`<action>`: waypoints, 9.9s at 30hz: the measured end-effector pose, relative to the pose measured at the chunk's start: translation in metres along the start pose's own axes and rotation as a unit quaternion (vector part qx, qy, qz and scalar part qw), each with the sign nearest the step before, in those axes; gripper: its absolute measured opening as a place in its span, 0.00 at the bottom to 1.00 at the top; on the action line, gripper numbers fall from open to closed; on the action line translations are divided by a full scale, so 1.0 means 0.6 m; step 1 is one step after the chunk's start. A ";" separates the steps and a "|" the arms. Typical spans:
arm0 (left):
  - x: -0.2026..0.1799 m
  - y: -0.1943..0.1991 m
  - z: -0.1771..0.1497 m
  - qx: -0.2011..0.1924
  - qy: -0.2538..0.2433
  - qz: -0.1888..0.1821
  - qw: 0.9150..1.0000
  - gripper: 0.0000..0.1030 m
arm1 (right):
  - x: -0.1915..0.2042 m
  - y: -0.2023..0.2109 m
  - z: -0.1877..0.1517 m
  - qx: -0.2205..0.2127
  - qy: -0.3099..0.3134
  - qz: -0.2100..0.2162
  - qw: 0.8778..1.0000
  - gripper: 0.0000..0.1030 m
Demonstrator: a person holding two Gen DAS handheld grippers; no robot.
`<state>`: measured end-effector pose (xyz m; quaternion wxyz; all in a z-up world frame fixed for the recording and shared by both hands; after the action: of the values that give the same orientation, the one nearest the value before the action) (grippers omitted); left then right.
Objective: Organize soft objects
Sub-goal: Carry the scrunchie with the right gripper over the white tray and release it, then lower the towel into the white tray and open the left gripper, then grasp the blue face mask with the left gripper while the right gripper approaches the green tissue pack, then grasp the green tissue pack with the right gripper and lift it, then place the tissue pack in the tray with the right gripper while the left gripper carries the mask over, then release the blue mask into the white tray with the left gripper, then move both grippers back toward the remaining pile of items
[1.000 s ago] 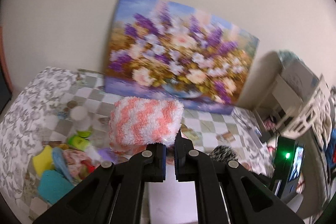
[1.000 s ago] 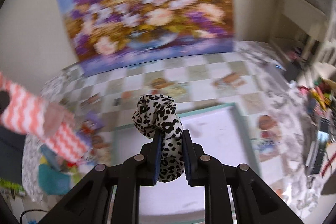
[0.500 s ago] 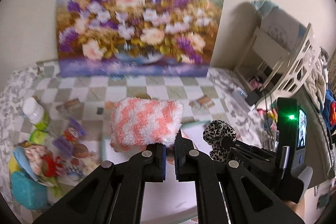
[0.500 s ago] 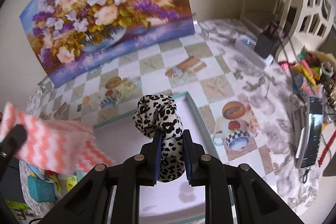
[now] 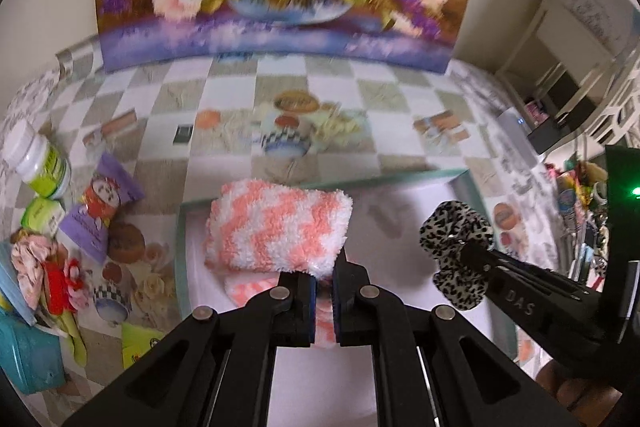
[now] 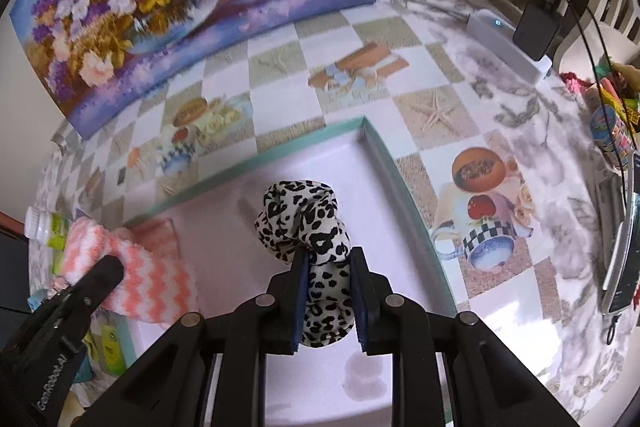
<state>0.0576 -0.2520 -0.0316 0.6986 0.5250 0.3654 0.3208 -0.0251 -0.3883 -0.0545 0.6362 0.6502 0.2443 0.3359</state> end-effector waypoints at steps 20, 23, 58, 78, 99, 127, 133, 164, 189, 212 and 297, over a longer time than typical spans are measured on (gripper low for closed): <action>0.051 0.063 0.007 -0.007 0.073 -0.008 0.997 0.86 | 0.029 0.042 -0.006 0.003 0.037 -0.058 0.998 0.74; 0.072 0.065 0.004 -0.003 0.089 -0.003 0.996 0.89 | 0.037 0.052 -0.008 -0.005 0.046 -0.065 0.997 0.84; 0.461 0.290 -0.106 -0.134 0.273 0.146 0.941 1.00 | 0.342 0.095 -0.095 -0.036 0.167 0.041 0.985 1.00; 0.537 0.126 -0.113 0.019 0.277 0.106 0.955 1.00 | 0.427 -0.073 -0.171 0.102 0.209 0.008 0.973 1.00; 0.535 0.087 -0.106 0.058 0.257 0.129 0.956 0.94 | 0.434 -0.150 -0.202 0.138 0.230 -0.049 0.962 0.90; 0.538 0.082 -0.097 0.039 0.261 0.108 0.959 0.23 | 0.445 -0.114 -0.188 0.116 0.251 -0.043 0.960 0.63; 0.534 0.087 -0.093 0.032 0.257 0.106 0.960 0.19 | 0.450 -0.104 -0.185 0.121 0.267 -0.022 0.956 0.63; 0.539 0.074 -0.096 0.041 0.263 0.101 0.959 0.18 | 0.482 -0.179 -0.222 0.125 0.291 -0.086 0.945 0.62; 0.499 0.234 -0.088 -0.081 0.238 0.120 0.960 0.11 | 0.438 0.011 -0.163 0.023 0.262 -0.022 0.965 0.49; 0.213 0.301 -0.047 -0.145 0.077 0.092 0.982 0.11 | 0.177 0.160 -0.078 -0.083 0.104 -0.066 0.989 0.49; 0.540 0.251 -0.145 -0.061 0.270 0.169 0.946 0.92 | 0.340 0.050 -0.139 -0.010 0.179 -0.033 0.983 1.00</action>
<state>0.1446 0.0976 0.0422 0.5403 0.4289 0.4260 0.5854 0.0431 -0.1830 -0.0018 0.5992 0.5653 0.3720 0.4278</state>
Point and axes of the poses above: each gripper's, at about its wrist camera, not at the fingertips, and y roughly against the way its jaws point, x to its left, z to its top, the point moved 3 cm from there along -y, roughly the way its jaws point, and after that the axes turned 15 degrees about x, right-handed, at the moved point
